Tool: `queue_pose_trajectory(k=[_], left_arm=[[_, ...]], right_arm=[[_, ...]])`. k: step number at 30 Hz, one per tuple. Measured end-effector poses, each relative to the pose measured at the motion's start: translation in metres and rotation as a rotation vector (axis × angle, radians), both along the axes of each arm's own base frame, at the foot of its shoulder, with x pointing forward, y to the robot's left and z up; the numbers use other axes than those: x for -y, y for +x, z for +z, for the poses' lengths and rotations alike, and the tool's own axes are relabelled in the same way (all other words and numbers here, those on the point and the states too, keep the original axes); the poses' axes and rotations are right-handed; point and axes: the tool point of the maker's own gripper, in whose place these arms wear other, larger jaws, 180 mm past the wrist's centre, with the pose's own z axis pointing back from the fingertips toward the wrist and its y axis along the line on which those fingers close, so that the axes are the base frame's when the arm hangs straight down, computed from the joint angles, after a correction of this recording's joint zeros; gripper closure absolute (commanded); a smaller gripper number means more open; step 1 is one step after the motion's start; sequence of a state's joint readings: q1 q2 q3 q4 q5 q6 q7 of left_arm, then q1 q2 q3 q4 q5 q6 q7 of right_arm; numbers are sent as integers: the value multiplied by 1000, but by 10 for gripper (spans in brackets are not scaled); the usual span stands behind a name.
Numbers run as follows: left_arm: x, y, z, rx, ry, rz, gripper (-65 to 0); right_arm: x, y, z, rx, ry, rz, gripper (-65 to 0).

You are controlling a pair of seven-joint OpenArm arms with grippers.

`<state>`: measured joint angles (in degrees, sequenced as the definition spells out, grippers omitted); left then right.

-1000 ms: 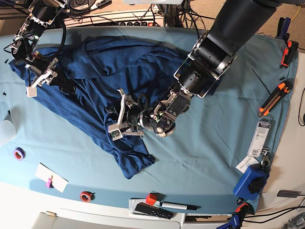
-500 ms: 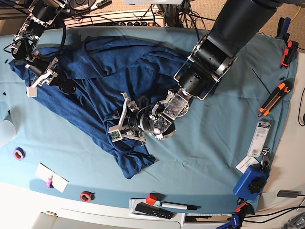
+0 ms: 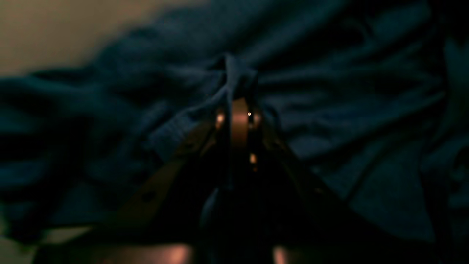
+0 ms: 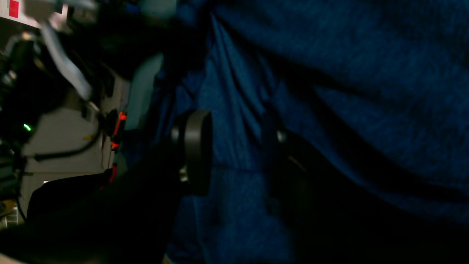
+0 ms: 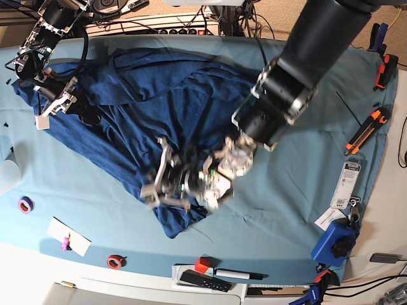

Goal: Layout the t-shirt on the table in an organized manner, then fold the t-shirt properly
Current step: 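Drag the held fabric with the left gripper away from the right gripper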

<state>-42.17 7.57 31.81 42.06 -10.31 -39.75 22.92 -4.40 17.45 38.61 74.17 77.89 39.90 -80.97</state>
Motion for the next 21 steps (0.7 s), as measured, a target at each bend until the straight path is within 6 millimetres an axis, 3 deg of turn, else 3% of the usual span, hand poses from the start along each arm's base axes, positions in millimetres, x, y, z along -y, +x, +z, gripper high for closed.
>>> queue_pose_trajectory(k=[7, 9, 15, 21], left_arm=[[-10, 28, 32, 24, 53, 16, 0], [-24, 38, 35, 36, 61, 31, 0], [-115, 68, 9, 33, 188, 167, 0], [-186, 84, 5, -1, 184, 292, 0]], right_arm=[[0, 0, 0, 0, 0, 0, -226], [0, 0, 0, -1, -1, 0, -226], [0, 0, -2, -7, -8, 1, -226], [1, 0, -2, -7, -9, 1, -226]])
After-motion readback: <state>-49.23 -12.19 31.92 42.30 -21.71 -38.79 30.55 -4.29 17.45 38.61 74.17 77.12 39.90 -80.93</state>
